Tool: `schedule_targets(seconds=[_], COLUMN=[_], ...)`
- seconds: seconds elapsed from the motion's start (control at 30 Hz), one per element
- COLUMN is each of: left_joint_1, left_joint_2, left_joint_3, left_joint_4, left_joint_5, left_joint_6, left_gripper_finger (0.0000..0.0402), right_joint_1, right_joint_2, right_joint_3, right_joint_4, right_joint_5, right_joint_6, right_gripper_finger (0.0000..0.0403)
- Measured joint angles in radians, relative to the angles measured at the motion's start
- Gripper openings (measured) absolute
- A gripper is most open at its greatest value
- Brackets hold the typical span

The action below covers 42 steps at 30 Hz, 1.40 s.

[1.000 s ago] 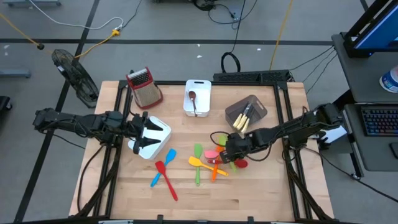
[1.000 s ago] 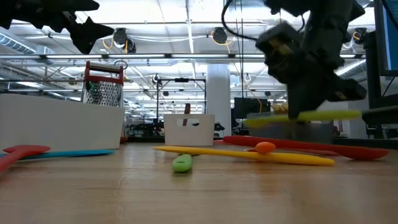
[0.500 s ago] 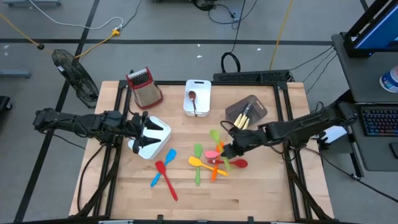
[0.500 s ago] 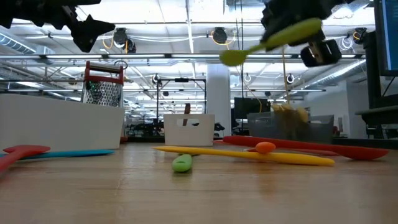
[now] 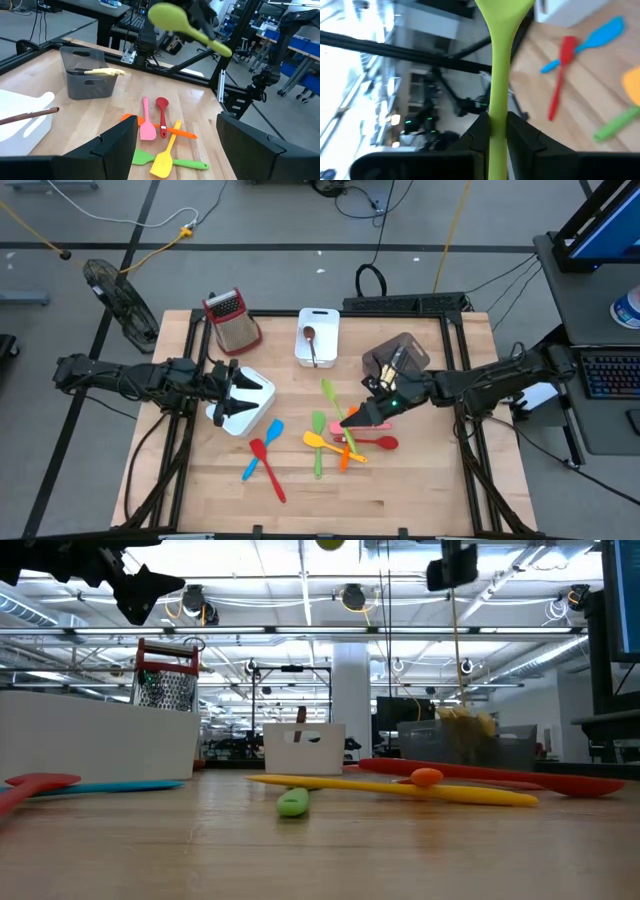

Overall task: Pick & Place Kitchen Items
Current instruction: Put the green serving spoon into the top white bin

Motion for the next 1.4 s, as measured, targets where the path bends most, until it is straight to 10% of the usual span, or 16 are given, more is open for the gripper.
schedule_targets(seconds=[0.53,1.4], left_joint_1=[0.0,0.0], left_joint_2=[0.0,0.0], left_joint_3=[0.0,0.0], left_joint_4=[0.0,0.001], left_joint_5=[-0.002,-0.003], left_joint_6=[0.025,0.109], left_gripper_finger=[0.0274,0.0274], right_joint_1=[-0.136,-0.482], right_joint_2=[0.0,0.009], right_joint_3=[0.002,0.002], right_joint_4=[0.448,0.284], right_joint_5=[-0.236,-0.132], right_joint_6=[-0.113,0.135], right_gripper_finger=[0.0033,0.0033])
